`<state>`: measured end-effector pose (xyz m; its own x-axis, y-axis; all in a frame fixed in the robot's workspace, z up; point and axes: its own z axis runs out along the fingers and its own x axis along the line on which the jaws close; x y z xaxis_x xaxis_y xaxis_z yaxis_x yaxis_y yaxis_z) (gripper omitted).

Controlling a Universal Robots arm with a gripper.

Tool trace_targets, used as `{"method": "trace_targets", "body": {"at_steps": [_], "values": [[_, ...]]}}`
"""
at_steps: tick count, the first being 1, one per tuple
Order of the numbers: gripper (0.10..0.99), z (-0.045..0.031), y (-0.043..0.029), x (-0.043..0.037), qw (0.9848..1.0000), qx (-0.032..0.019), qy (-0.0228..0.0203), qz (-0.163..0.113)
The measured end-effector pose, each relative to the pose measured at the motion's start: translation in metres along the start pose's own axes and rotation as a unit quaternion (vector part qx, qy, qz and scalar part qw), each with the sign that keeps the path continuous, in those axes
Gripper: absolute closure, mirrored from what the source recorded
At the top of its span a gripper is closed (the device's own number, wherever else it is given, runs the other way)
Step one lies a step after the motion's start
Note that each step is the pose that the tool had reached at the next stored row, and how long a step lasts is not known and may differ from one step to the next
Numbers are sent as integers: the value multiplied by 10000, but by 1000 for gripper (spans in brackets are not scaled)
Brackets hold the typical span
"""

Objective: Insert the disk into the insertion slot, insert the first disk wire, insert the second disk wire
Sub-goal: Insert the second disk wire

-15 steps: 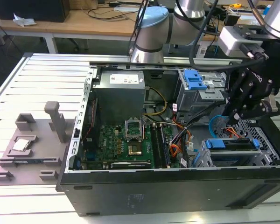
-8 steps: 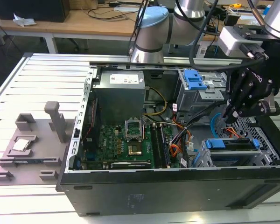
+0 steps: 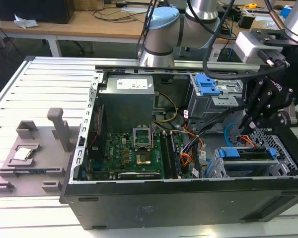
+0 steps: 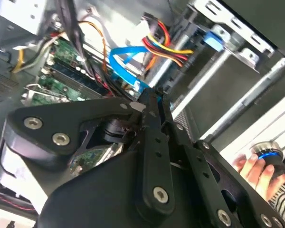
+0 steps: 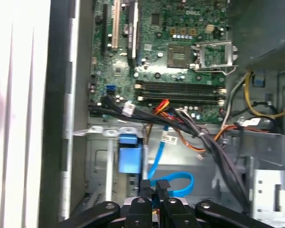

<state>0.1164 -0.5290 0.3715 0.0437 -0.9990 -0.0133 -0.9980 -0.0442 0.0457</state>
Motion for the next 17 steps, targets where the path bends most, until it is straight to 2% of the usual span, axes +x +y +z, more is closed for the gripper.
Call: {"method": "trace_targets", "body": {"at_steps": [2, 4, 6, 8, 11, 17], "values": [[925, 44, 2, 111, 10000, 0, -12, -1], [925, 99, -16, 153, 10000, 0, -26, -2], [925, 159, -96, 158, 10000, -8, -27, -1], [925, 189, -136, 147, 10000, -10, -27, -1], [925, 237, -155, 101, 10000, -10, -28, -1], [925, 263, -163, 92, 10000, -10, -27, -1]]}}
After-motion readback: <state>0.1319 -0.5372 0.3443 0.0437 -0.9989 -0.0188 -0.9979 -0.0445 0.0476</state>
